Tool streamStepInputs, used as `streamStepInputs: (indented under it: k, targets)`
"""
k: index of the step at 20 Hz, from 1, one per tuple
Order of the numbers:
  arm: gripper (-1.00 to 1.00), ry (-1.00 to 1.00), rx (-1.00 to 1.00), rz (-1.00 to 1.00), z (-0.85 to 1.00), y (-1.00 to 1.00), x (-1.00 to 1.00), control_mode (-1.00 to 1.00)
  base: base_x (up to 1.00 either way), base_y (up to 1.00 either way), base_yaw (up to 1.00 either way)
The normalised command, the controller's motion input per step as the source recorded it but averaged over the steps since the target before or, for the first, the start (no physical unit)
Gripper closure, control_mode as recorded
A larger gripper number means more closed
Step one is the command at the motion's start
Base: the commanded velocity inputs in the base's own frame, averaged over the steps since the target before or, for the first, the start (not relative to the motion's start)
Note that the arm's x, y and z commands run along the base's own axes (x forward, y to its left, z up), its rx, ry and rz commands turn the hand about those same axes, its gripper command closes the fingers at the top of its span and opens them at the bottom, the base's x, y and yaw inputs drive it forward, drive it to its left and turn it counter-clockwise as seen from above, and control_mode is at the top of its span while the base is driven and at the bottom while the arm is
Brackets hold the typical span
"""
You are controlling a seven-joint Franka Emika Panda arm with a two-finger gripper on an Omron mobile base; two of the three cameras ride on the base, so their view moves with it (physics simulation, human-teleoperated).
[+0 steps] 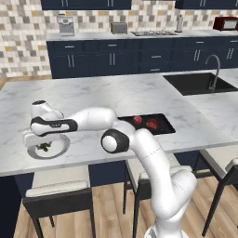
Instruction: Create a steak meal by picking up the steak and asparagus from the tray and placing them on the plate. Leave the peach on the tray.
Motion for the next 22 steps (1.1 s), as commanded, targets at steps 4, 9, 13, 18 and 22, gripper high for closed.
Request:
streamStepInputs:
  k: [4, 9, 13, 18, 22]
  targets:
    - [-1.0, -0.14, 0.0, 0.0, -0.01, -0.17, 0.0, -1.0, 0.0, 0.0, 0.0]
    - [-1.0, -0.17, 0.0, 0.0, 0.0, -0.28, 0.0, -1.0, 0.0, 0.0, 0.0]
    - [-1.0, -0.21, 0.0, 0.0, -0.01, -0.2, -0.17, -1.0, 0.0, 0.0, 0.0]
    - [-1.0, -0.21, 0.11, -0.02, 0.23, -0.83, -0.55, -1.0, 0.0, 0.0, 0.0]
    - [-1.0, -0.17, 0.26, -0.05, 0.45, -1.0, -0.52, -1.0, 0.0, 0.0, 0.0]
